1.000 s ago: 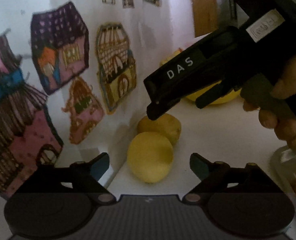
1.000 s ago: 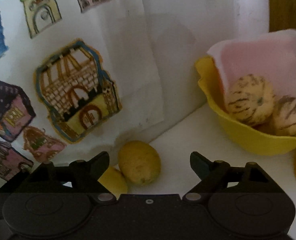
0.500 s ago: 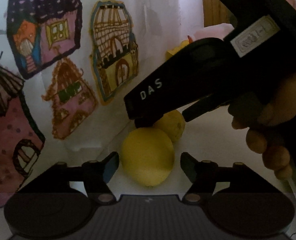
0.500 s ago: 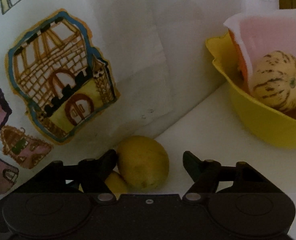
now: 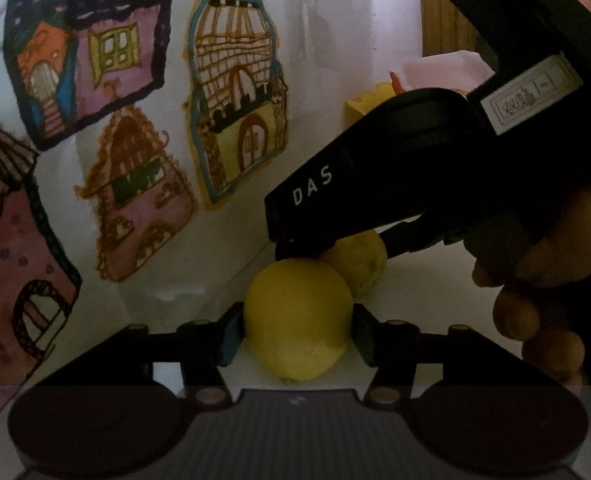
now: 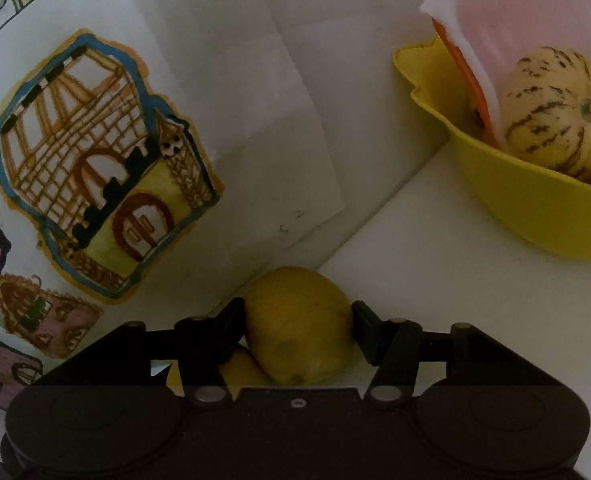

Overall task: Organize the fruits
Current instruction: 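Grasp the yellow-green pear with the right tool while the left tool grasps the yellow lemon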

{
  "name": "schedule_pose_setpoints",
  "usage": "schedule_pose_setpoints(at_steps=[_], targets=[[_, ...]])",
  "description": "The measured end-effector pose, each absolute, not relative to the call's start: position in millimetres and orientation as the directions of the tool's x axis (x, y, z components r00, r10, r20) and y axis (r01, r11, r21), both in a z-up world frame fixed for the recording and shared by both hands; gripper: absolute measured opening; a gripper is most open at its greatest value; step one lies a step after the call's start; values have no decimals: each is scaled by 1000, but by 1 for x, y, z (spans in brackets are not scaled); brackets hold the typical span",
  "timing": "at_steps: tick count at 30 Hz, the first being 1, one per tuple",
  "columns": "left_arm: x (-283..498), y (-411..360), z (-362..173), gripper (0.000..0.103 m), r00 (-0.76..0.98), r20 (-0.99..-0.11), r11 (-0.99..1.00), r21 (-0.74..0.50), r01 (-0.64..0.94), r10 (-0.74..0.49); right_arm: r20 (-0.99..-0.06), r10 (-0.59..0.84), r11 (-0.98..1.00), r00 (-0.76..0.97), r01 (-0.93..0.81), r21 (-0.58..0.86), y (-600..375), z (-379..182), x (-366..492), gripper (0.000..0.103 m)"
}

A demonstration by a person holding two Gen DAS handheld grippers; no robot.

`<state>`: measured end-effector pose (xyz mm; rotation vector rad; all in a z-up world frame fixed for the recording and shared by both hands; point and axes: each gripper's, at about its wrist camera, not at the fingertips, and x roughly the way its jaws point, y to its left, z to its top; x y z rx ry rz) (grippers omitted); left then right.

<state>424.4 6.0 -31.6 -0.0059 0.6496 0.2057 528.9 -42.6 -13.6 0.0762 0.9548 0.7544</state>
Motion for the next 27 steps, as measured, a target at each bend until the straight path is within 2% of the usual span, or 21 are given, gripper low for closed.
schedule_pose_setpoints(at_steps=[17,27], targets=[[390,27,-27,59,764,-631,987,16,-157,132,-714,603,755,354,-544,368,-84,-4,474,58],[331,19,-15,59,766,-637,993,-10,-115,82,-707,620,744,341,-543,390,-114,4,419,58]])
